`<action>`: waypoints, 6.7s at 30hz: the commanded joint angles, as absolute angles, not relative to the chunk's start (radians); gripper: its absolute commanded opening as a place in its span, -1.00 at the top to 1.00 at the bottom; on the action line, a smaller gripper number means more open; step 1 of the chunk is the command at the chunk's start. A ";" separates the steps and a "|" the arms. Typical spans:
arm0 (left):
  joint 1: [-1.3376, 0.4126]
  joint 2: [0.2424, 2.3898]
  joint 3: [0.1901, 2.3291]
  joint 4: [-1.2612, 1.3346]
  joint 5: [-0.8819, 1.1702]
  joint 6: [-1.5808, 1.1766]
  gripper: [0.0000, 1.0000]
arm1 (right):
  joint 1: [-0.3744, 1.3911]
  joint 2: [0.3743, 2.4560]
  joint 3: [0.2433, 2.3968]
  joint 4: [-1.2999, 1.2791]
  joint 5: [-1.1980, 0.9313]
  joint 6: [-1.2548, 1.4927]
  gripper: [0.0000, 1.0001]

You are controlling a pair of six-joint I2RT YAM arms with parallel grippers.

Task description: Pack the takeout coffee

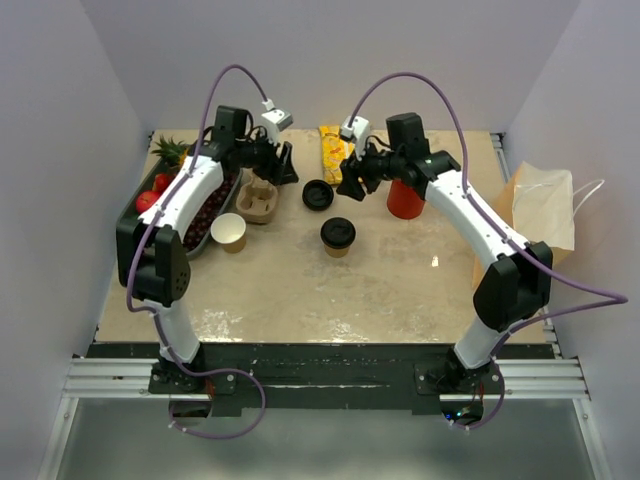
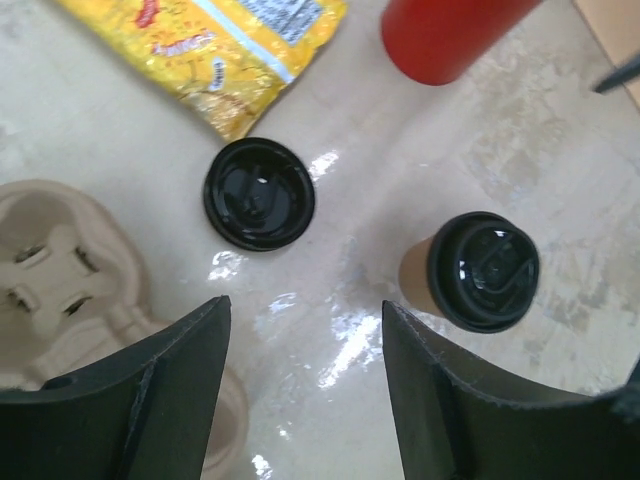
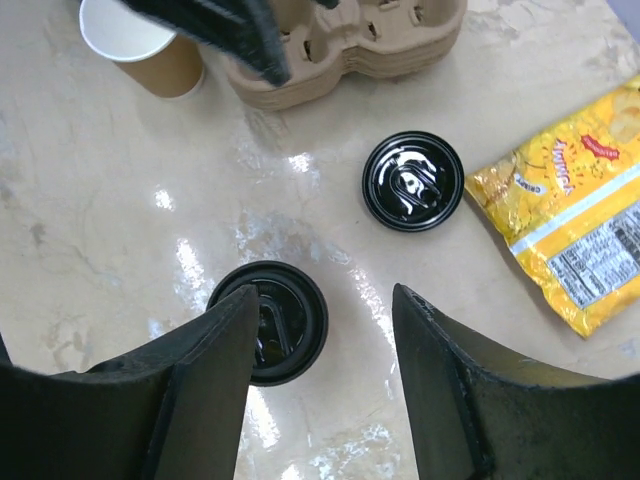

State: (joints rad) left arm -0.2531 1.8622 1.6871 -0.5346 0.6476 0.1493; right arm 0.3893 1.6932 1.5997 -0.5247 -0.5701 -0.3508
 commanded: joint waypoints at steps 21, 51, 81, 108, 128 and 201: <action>-0.198 1.583 1.487 -0.802 0.543 0.459 -0.25 | 0.408 1.669 1.761 -0.428 -0.322 -0.341 -0.01; -0.222 1.716 1.506 -0.466 0.488 0.224 -0.20 | -0.120 1.471 1.854 -0.899 0.127 -0.256 0.00; -0.216 2.180 2.146 -0.860 0.116 0.129 -0.06 | -0.153 1.466 1.847 -0.920 0.101 -0.250 -0.20; -0.279 2.227 2.114 -0.861 -0.046 0.071 -0.14 | -0.153 1.513 1.827 -0.920 0.018 -0.224 -0.20; -0.273 2.266 2.125 -0.865 -0.054 0.058 -0.10 | -0.155 1.526 1.816 -0.916 0.009 -0.232 -0.19; -0.422 1.436 1.441 -0.948 0.477 0.550 0.59 | -0.186 1.418 1.931 -0.808 -0.209 -0.129 -0.19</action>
